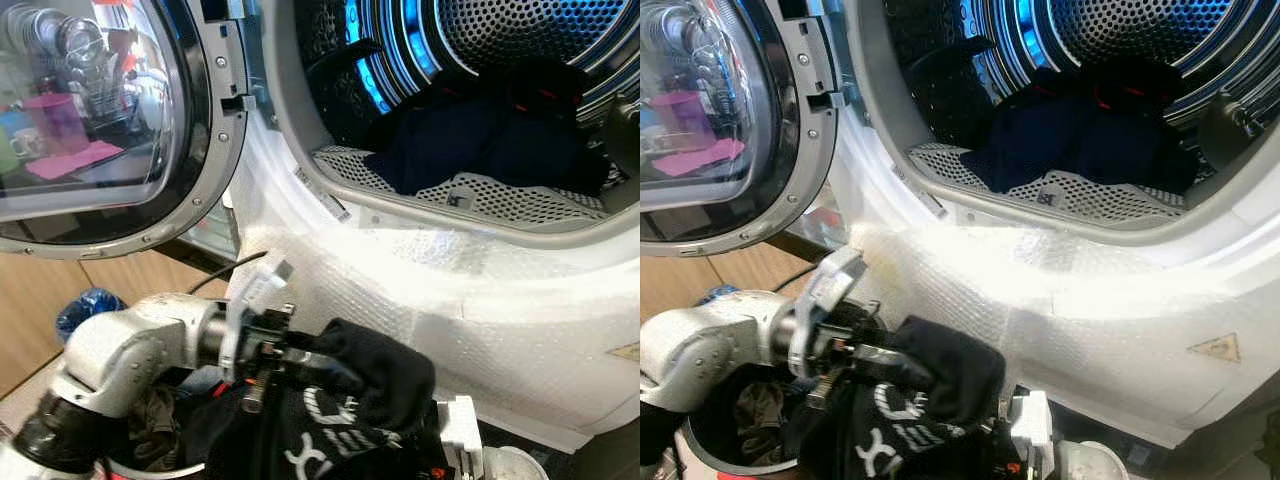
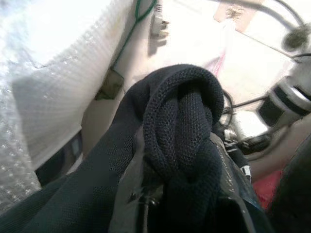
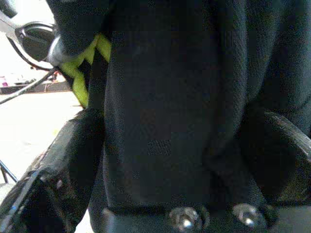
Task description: Clothes washing
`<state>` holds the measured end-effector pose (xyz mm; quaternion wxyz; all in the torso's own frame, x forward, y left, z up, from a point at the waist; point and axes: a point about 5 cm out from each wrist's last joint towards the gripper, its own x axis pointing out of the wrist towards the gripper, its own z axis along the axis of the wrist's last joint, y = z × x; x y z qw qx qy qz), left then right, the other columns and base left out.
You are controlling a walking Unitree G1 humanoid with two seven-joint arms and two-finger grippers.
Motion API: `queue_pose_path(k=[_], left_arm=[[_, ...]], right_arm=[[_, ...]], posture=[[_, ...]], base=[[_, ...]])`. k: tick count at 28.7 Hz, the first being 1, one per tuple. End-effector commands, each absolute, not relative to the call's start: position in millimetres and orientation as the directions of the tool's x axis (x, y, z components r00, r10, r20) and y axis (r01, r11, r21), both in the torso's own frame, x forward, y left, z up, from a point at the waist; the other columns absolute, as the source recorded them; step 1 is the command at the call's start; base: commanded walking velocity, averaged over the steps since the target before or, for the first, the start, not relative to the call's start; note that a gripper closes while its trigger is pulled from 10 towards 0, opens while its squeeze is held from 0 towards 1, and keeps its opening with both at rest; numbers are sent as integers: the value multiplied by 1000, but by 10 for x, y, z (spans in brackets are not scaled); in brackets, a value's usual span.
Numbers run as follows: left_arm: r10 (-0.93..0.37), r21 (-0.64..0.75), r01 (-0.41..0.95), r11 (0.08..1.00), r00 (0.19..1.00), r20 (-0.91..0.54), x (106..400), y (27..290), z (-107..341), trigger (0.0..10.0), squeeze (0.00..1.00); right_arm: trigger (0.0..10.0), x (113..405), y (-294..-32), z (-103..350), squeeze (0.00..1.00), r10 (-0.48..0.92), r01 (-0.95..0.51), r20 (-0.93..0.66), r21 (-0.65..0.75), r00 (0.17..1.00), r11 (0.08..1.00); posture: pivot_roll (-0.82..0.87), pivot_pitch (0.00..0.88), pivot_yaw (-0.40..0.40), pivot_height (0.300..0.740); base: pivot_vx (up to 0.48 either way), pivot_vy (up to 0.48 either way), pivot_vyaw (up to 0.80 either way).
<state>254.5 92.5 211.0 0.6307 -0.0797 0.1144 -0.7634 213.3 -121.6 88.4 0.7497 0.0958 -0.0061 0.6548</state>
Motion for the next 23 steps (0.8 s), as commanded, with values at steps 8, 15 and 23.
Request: queue_pose_path(k=[8,15,23], left_arm=[[-994,-173,980,-101,-107,-28,2667,670,2153,0,0],[-994,-154,982,-106,-105,12,2661,517,2187,0,0],[-994,-140,985,-105,-102,27,2654,502,2223,0,0]], right_arm=[[10000,2163,-1101,965,0,978,-977,162,189,133,102],[10000,2198,-1072,968,0,966,-957,180,256,187,137],[0,2325,-1059,1071,0,908,-921,290,335,303,201]], posture=[[-22,0,88,740],[-25,0,91,740],[-22,0,94,740]], base=[[0,0,0],[0,0,0],[0,0,0]])
